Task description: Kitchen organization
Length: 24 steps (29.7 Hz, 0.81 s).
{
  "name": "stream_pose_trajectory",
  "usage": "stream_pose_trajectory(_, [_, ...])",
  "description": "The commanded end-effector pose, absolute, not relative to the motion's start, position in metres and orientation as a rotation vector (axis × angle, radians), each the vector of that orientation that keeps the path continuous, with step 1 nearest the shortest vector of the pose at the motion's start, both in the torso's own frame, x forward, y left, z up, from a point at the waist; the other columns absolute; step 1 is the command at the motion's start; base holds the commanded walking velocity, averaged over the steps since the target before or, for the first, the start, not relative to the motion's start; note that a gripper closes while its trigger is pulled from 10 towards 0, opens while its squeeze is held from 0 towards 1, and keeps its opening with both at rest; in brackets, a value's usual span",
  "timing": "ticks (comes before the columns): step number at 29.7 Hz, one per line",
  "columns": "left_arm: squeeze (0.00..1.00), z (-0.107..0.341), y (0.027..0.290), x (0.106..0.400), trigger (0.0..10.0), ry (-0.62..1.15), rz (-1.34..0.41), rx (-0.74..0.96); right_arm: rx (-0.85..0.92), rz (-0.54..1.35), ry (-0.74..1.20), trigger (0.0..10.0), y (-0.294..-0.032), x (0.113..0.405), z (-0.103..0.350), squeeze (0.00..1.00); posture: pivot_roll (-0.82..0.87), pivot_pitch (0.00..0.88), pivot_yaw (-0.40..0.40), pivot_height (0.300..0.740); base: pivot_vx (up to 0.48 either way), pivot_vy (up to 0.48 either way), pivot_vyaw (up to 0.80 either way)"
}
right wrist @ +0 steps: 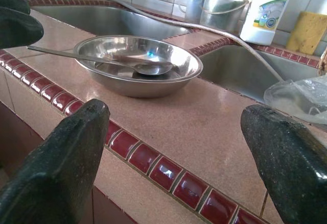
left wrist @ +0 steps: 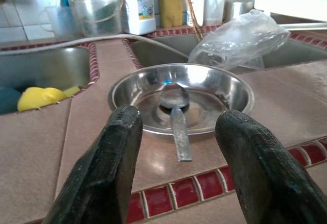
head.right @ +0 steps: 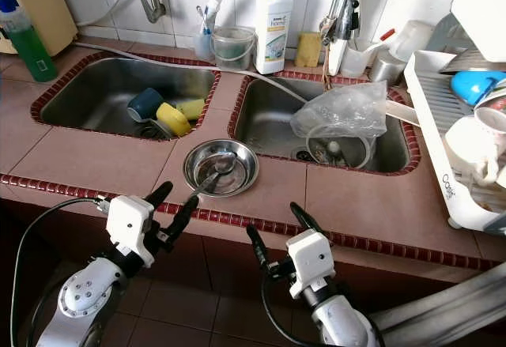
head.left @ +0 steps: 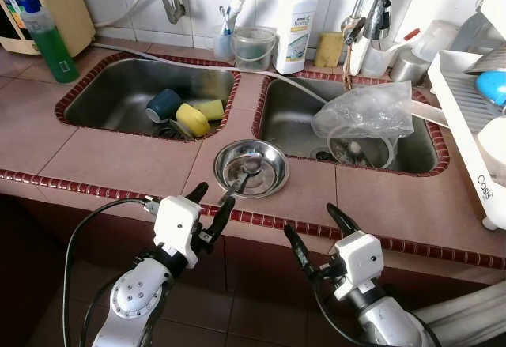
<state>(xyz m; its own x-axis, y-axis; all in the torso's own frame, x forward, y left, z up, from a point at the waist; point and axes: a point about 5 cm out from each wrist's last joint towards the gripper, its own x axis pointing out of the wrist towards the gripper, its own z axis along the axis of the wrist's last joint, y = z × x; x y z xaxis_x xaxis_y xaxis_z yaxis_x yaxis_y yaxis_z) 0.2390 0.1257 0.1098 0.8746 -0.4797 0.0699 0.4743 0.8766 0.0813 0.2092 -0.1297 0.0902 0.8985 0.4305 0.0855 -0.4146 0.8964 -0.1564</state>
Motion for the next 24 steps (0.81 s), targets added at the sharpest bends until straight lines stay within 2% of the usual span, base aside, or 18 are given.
stream_pose_trajectory(1, [1.00,0.107,0.125,0.238,10.0,-0.075,-0.515,0.046,-0.135,0.441,-0.125,10.0,-0.130,0.208,0.093,0.00,-0.07,0.087,-0.001,0.740,0.000,0.000,0.00])
stream_pose_trajectory(4, [1.00,0.106,0.124,0.239,10.0,-0.071,-0.502,0.093,-0.132,0.445,-0.131,10.0,-0.129,0.209,0.094,0.00,-0.08,0.084,-0.001,0.740,0.000,0.000,0.00])
stream_pose_trajectory(5, [0.00,0.105,0.123,0.240,10.0,-0.066,-0.499,0.107,-0.132,0.447,-0.134,10.0,-0.129,0.209,0.095,0.00,-0.08,0.083,0.000,0.740,0.000,0.000,0.00])
stream_pose_trajectory(24, [0.00,0.097,0.112,0.257,10.0,-0.042,-0.494,0.112,-0.097,0.514,-0.130,10.0,-0.125,0.199,0.102,0.00,-0.11,0.087,0.005,0.740,0.000,0.000,0.00])
